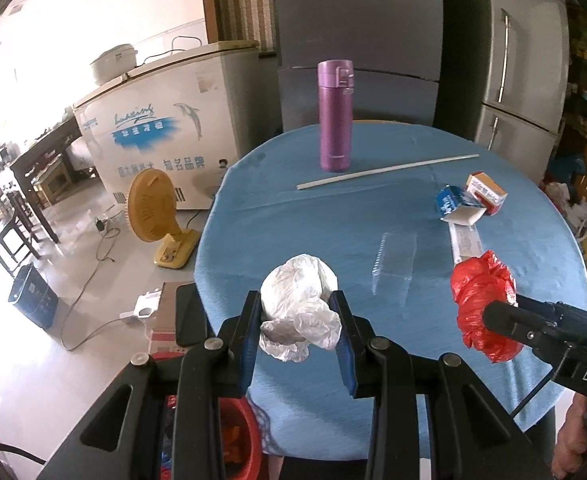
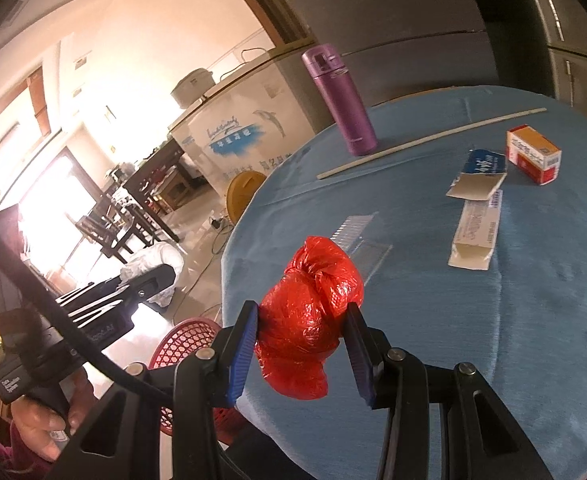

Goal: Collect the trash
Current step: 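Carry the white tissue and red bag over the red wastebasket with both tools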

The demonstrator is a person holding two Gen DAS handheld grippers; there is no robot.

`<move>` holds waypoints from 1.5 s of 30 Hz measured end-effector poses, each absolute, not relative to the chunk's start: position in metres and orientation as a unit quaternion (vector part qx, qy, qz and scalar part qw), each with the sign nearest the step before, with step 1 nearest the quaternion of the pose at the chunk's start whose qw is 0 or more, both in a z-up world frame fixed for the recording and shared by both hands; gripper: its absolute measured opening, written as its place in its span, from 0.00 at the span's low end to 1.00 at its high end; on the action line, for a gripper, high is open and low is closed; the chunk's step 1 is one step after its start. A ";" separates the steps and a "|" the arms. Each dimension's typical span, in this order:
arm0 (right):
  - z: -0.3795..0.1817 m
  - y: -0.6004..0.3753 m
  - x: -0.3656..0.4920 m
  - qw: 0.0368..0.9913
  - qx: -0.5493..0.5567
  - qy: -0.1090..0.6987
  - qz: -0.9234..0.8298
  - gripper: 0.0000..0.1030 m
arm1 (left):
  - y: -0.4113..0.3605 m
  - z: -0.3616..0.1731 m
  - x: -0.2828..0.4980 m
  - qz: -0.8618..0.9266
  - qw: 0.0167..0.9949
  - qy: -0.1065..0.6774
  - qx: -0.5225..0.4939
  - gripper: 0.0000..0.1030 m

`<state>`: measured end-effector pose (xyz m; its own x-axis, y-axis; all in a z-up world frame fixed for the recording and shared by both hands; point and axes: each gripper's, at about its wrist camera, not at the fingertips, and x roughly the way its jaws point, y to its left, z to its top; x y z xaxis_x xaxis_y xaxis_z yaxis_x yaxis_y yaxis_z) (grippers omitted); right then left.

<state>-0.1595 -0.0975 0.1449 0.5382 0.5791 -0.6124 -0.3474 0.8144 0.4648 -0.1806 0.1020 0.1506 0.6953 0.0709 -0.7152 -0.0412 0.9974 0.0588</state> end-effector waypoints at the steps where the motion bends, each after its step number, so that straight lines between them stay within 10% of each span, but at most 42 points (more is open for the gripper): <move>1: 0.145 -0.095 -0.159 0.865 0.142 0.399 0.271 0.45 | 0.105 0.150 -0.181 0.033 0.920 0.390 0.018 0.34; 45: 0.147 0.049 -0.159 0.813 0.052 0.408 0.413 0.45 | 0.208 0.133 -0.217 0.160 0.896 0.414 -0.020 0.34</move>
<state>-0.1591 0.0488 0.1472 0.3265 0.7136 -0.6198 -0.6280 0.6539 0.4219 -0.2170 0.2078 0.1331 0.6065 0.2698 -0.7479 -0.3029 0.9481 0.0964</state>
